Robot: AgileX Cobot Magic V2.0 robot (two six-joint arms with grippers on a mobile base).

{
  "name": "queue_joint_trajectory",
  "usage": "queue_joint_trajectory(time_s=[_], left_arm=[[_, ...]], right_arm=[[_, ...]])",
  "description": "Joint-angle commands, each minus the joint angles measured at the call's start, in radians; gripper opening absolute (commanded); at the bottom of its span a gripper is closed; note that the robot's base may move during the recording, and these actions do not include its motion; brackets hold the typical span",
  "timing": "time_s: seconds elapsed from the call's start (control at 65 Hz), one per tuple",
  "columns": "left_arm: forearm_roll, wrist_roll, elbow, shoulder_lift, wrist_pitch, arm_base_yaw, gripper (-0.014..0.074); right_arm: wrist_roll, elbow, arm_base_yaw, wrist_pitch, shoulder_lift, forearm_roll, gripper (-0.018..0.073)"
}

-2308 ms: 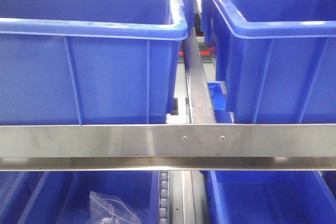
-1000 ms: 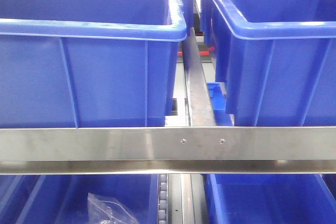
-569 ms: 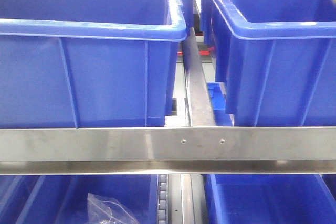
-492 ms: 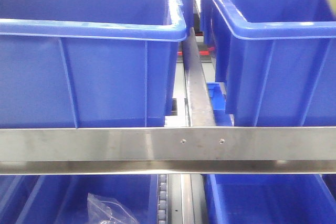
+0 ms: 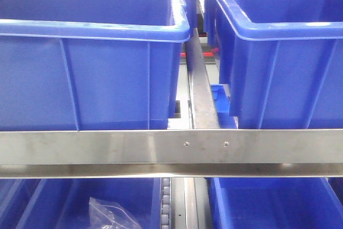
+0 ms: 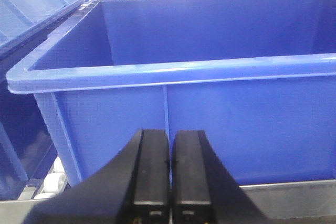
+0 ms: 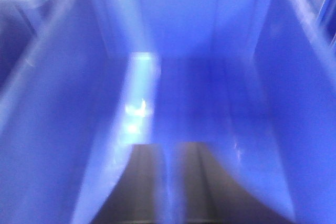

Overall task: Place yellow foam block on left shelf second layer
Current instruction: 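Withdraw the open right gripper from the blue bin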

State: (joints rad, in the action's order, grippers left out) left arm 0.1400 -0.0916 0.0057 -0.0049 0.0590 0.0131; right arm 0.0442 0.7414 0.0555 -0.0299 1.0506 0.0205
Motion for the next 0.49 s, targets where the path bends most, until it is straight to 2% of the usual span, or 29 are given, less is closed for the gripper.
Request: queue_joint_trajectory(time_s=[0.0,0.185,0.477], left_arm=[[-0.006,-0.005,0.025,-0.02,-0.082,-0.001,0.0136],[-0.006,-0.005,0.025,-0.02,-0.082,-0.001,0.0136],[-0.006,-0.005,0.025,-0.018,-0.082,-0.001,0.0136]], right_arm=[[-0.006,-0.039,-0.009,-0.153,-0.078,-0.001,0.0055],[-0.006,-0.259,-0.009,-0.275,-0.236,-0.001,0.0055],[-0.006,-0.535,-0.009,-0.251,-0.584,-0.001,0.0055]])
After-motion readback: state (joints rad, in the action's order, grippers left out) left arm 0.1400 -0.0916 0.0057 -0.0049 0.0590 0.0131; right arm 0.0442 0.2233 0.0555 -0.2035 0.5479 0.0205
